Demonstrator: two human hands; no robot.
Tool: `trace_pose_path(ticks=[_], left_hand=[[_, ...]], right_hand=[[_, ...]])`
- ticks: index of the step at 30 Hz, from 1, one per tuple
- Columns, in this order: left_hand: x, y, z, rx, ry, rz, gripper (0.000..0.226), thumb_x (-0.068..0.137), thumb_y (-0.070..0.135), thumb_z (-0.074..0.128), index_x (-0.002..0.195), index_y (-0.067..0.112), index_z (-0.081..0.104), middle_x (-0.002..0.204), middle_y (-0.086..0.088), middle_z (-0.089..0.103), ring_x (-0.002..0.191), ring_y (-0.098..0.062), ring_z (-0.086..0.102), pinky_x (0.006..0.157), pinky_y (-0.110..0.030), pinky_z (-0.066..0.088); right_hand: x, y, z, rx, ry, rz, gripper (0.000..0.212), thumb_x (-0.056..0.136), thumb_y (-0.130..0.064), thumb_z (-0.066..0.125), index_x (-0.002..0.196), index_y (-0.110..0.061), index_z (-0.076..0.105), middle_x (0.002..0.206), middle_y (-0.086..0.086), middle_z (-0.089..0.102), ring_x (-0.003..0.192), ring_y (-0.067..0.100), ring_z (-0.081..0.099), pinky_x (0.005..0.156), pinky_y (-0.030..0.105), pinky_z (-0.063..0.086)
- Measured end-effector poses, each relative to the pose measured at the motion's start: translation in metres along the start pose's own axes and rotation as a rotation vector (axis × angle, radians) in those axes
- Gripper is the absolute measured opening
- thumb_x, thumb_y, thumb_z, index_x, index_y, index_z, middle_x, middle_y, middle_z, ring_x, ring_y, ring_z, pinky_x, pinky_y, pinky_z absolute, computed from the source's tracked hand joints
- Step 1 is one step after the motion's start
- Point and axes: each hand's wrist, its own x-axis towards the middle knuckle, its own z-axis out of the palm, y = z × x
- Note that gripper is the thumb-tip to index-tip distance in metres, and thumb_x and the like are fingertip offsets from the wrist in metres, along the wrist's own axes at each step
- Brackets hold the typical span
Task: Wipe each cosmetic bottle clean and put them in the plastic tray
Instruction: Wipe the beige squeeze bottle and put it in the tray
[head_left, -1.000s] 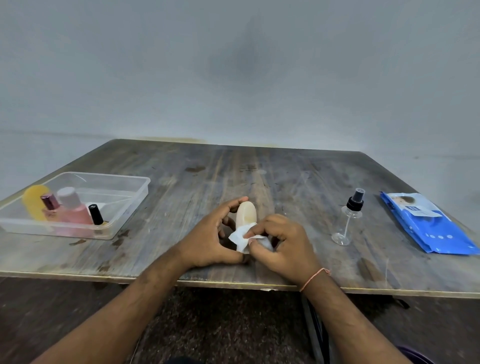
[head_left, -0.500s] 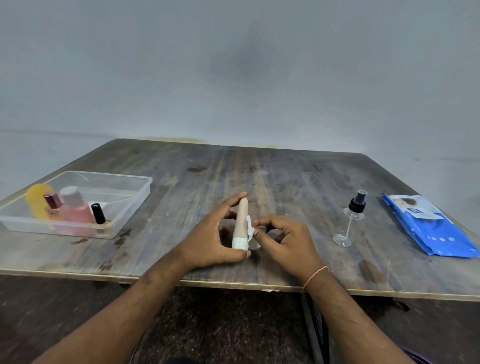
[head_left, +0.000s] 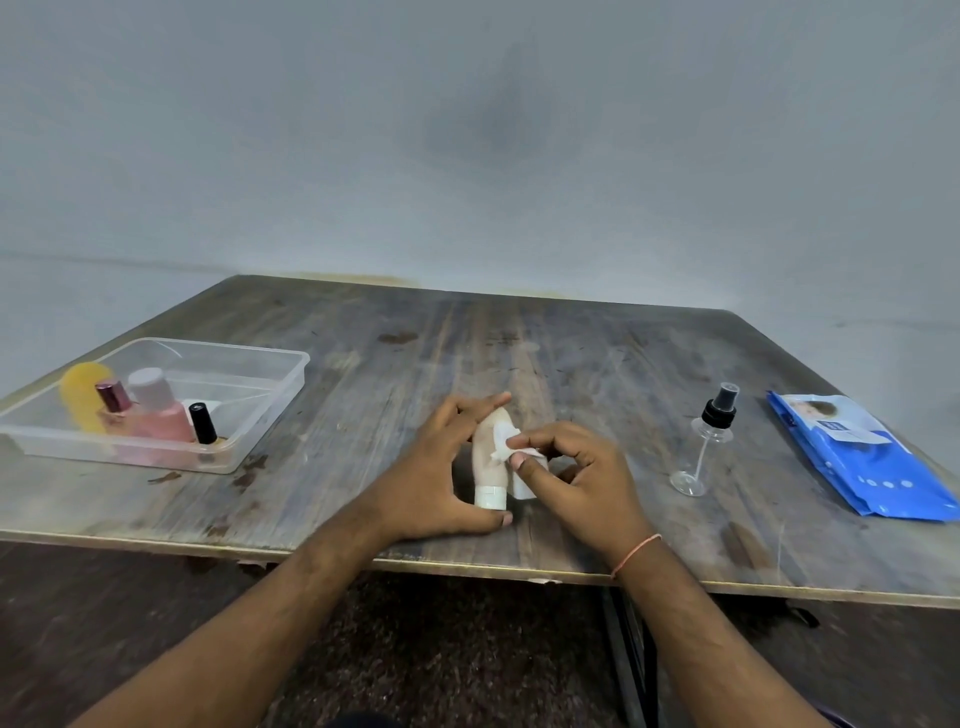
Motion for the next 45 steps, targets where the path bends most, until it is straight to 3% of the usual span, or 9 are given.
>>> trace_pose_path(ticks=[8, 14, 19, 24, 29, 33, 39, 45], left_hand=[[0.0, -0.003, 0.0, 0.028, 0.036, 0.017, 0.121, 0.064, 0.051, 0.101, 0.163, 0.044, 0.032, 0.151, 0.024, 0.042, 0.135, -0.009, 0.052, 0.107, -0.042, 0.055], [-0.001, -0.005, -0.001, 0.02, 0.076, 0.012, 0.117, 0.064, 0.053, 0.1, 0.163, 0.039, 0.037, 0.152, 0.026, 0.046, 0.135, -0.007, 0.054, 0.107, -0.041, 0.055], [-0.004, 0.003, -0.003, 0.03, -0.056, 0.026, 0.119, 0.063, 0.052, 0.103, 0.162, 0.043, 0.037, 0.15, 0.029, 0.047, 0.131, -0.001, 0.054, 0.109, -0.034, 0.053], [-0.004, 0.004, -0.001, 0.055, -0.128, 0.042, 0.12, 0.062, 0.062, 0.101, 0.161, 0.041, 0.037, 0.154, 0.027, 0.046, 0.141, -0.003, 0.048, 0.11, -0.039, 0.053], [-0.004, 0.005, -0.001, 0.041, -0.052, 0.028, 0.118, 0.061, 0.055, 0.104, 0.16, 0.04, 0.041, 0.147, 0.029, 0.05, 0.132, 0.0, 0.054, 0.108, -0.034, 0.053], [-0.003, 0.0, 0.001, 0.064, 0.015, 0.031, 0.117, 0.063, 0.049, 0.103, 0.161, 0.036, 0.041, 0.148, 0.03, 0.047, 0.131, -0.002, 0.055, 0.11, -0.04, 0.054], [-0.008, 0.006, 0.003, 0.131, -0.044, 0.083, 0.121, 0.062, 0.062, 0.101, 0.162, 0.039, 0.037, 0.149, 0.037, 0.038, 0.142, 0.005, 0.041, 0.118, -0.029, 0.044], [-0.006, 0.015, 0.001, 0.146, -0.086, 0.139, 0.112, 0.063, 0.068, 0.098, 0.156, 0.037, 0.044, 0.15, 0.026, 0.048, 0.142, -0.006, 0.047, 0.116, -0.036, 0.046]], right_hand=[[0.0, 0.004, 0.001, -0.053, -0.027, -0.014, 0.018, 0.093, -0.014, 0.081, 0.104, -0.027, 0.084, 0.1, -0.014, 0.076, 0.096, 0.016, 0.071, 0.077, 0.026, 0.057], [-0.005, 0.0, 0.003, -0.138, -0.099, -0.185, 0.015, 0.085, -0.019, 0.082, 0.098, -0.025, 0.086, 0.095, -0.016, 0.076, 0.085, 0.01, 0.073, 0.07, 0.023, 0.055], [-0.004, 0.002, 0.005, -0.246, 0.065, -0.233, 0.015, 0.09, -0.025, 0.078, 0.103, -0.024, 0.085, 0.096, -0.016, 0.073, 0.087, 0.007, 0.069, 0.071, 0.028, 0.056], [-0.001, 0.004, 0.003, -0.265, 0.192, -0.137, 0.018, 0.097, -0.021, 0.078, 0.113, -0.025, 0.083, 0.103, -0.016, 0.073, 0.093, 0.007, 0.07, 0.076, 0.034, 0.059], [-0.004, 0.001, 0.004, -0.217, 0.084, -0.219, 0.018, 0.092, -0.015, 0.081, 0.108, -0.021, 0.085, 0.1, -0.014, 0.072, 0.083, 0.008, 0.07, 0.067, 0.029, 0.056], [-0.012, -0.004, 0.008, -0.244, -0.022, -0.369, 0.013, 0.083, -0.015, 0.082, 0.095, -0.019, 0.085, 0.095, -0.011, 0.075, 0.081, 0.005, 0.073, 0.065, 0.032, 0.058], [-0.012, -0.005, 0.01, -0.331, 0.096, -0.402, 0.012, 0.09, -0.02, 0.079, 0.1, -0.021, 0.085, 0.094, -0.01, 0.075, 0.077, 0.009, 0.072, 0.063, 0.032, 0.056], [-0.005, -0.006, 0.009, -0.453, 0.252, -0.338, 0.014, 0.099, -0.024, 0.074, 0.109, -0.02, 0.084, 0.095, -0.009, 0.073, 0.082, 0.008, 0.069, 0.067, 0.027, 0.055]])
